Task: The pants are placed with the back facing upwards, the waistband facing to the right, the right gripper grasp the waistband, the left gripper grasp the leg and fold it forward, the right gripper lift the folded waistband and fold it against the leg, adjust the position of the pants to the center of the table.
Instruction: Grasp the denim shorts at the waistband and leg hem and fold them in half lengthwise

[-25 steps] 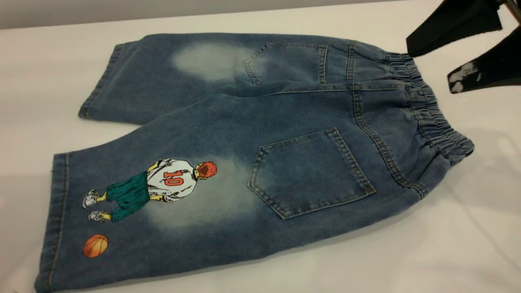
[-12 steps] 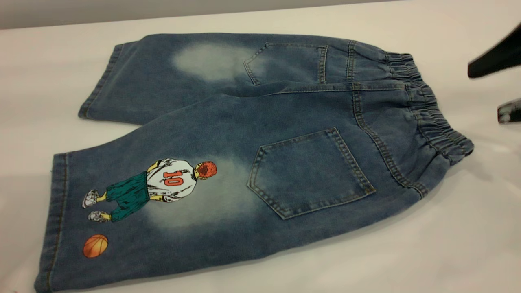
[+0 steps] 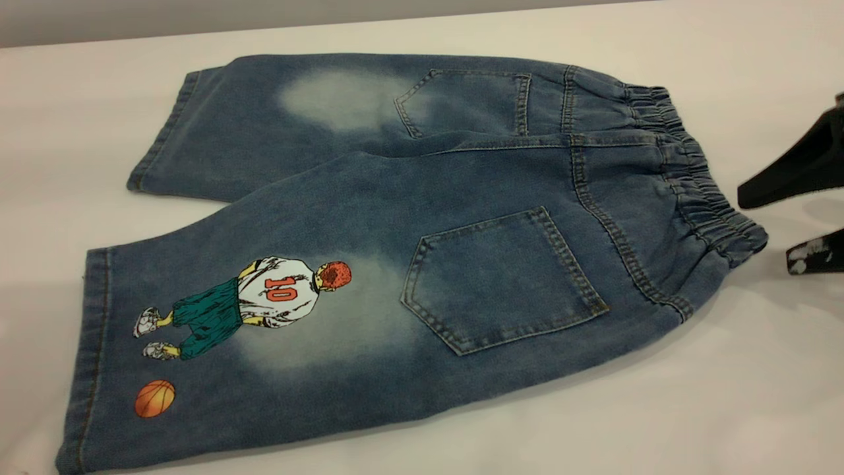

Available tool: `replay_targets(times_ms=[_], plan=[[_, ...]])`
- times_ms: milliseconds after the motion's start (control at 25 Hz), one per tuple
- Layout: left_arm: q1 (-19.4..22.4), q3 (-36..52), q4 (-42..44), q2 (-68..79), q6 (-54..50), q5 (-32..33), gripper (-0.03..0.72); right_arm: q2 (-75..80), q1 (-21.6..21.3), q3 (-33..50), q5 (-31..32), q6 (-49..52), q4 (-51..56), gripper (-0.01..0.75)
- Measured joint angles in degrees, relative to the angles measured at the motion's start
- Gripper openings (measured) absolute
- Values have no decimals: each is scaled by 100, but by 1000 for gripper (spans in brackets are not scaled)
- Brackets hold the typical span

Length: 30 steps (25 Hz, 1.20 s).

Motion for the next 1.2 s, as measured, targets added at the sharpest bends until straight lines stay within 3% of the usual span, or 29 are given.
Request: replay_targets(times_ms=[480,1000,1200], plan=[[0,0,-24,0,4,0,454,669,0,-93,210,-1319,1061,557],[0,0,-24,0,11,-50,454,962,0,-235,646,-1704,1354,556],[0,0,-24,0,11,-104,454,962,6,-229,708,-1544,1079,485]])
